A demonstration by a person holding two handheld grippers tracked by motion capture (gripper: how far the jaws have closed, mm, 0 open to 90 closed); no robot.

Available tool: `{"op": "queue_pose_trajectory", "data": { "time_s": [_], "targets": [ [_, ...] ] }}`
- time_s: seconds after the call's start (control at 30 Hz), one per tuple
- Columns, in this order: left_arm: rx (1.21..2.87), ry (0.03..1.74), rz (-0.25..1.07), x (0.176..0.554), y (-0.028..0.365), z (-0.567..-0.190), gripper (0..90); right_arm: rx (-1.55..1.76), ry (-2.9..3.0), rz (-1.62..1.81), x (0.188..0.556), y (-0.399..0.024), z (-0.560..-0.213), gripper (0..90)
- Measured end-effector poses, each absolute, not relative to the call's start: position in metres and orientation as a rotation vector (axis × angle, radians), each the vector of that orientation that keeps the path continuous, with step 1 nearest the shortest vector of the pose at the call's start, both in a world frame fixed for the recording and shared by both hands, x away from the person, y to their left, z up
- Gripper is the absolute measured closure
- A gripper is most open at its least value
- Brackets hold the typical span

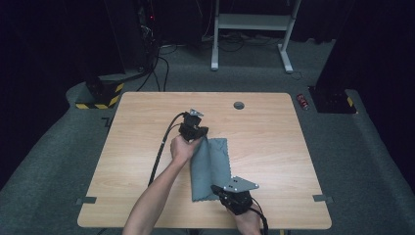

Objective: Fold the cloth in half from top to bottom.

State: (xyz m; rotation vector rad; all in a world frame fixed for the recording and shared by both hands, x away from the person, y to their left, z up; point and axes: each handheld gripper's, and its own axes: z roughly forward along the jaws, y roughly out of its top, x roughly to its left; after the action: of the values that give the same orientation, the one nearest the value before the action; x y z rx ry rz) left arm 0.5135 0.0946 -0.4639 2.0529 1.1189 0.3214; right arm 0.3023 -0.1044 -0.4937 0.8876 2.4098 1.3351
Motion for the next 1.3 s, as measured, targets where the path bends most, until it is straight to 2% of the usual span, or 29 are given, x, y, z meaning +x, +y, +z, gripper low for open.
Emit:
{"op": "queue_pose_trajectory", "data": {
  "time_s": [0.7, 1.3],
  "targets": [
    [2.131, 1.054, 0.320, 0.519, 0.045, -0.473, 89.8, 0.985, 2.374, 1.268, 0.296, -0.137, -0.504, 90.0],
    [2.152, 1.044, 0.301, 0.521, 0.031, -0.490, 89.3, 1.040, 2.387, 1.209, 0.296, -0.147, -0.513, 90.0]
  ]
}}
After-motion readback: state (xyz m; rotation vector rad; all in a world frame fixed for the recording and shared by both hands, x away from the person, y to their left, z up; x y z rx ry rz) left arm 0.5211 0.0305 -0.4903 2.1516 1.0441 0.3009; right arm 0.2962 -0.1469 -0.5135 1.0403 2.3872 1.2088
